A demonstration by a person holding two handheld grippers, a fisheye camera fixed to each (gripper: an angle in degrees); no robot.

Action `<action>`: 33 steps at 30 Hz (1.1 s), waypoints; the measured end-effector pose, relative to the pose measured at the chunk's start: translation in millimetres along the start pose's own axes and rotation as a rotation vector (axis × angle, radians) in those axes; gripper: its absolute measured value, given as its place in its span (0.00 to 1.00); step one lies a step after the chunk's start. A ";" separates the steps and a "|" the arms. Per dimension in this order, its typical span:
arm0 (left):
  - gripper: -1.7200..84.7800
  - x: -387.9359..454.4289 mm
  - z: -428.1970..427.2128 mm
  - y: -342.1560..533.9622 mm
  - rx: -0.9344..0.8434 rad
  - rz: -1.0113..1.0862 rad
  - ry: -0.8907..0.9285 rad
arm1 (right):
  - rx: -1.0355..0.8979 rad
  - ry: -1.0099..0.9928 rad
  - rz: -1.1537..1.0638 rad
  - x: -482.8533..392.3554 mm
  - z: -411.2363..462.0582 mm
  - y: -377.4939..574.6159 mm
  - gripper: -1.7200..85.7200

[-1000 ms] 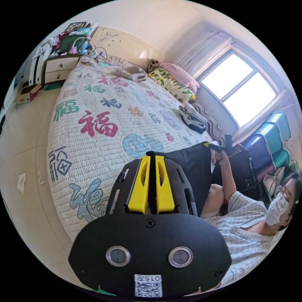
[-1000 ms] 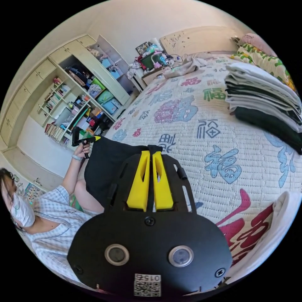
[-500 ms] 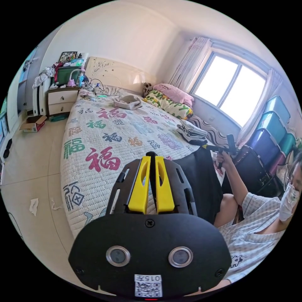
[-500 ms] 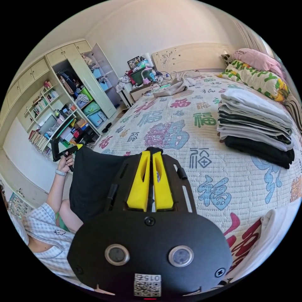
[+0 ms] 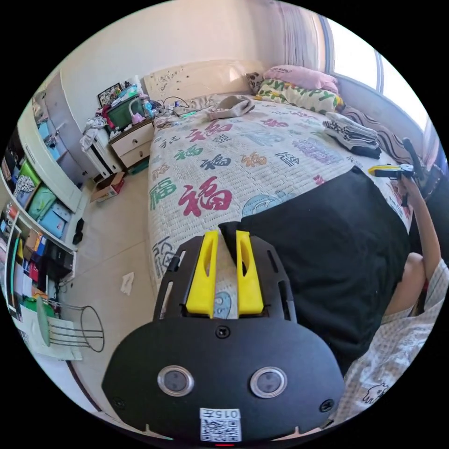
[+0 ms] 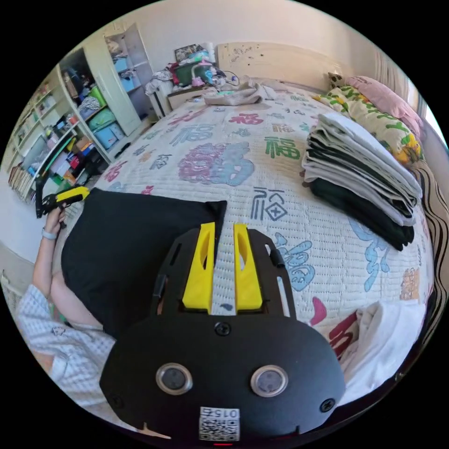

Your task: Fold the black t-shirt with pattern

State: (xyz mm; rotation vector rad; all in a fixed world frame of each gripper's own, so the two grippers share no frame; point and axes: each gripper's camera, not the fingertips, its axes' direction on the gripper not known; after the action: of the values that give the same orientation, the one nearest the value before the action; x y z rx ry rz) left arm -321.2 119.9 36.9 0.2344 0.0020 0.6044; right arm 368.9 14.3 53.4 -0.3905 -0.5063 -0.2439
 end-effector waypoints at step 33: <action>0.03 220.7 -4.7 117.0 -0.133 0.846 0.491 | -0.782 -0.117 -0.795 -290.6 91.6 34.3 0.06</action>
State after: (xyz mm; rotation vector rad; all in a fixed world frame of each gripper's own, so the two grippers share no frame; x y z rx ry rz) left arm -205.5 338.5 72.5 -0.0634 0.3506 1.4886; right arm 94.8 121.4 -32.5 -0.9574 -0.6545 -1.2137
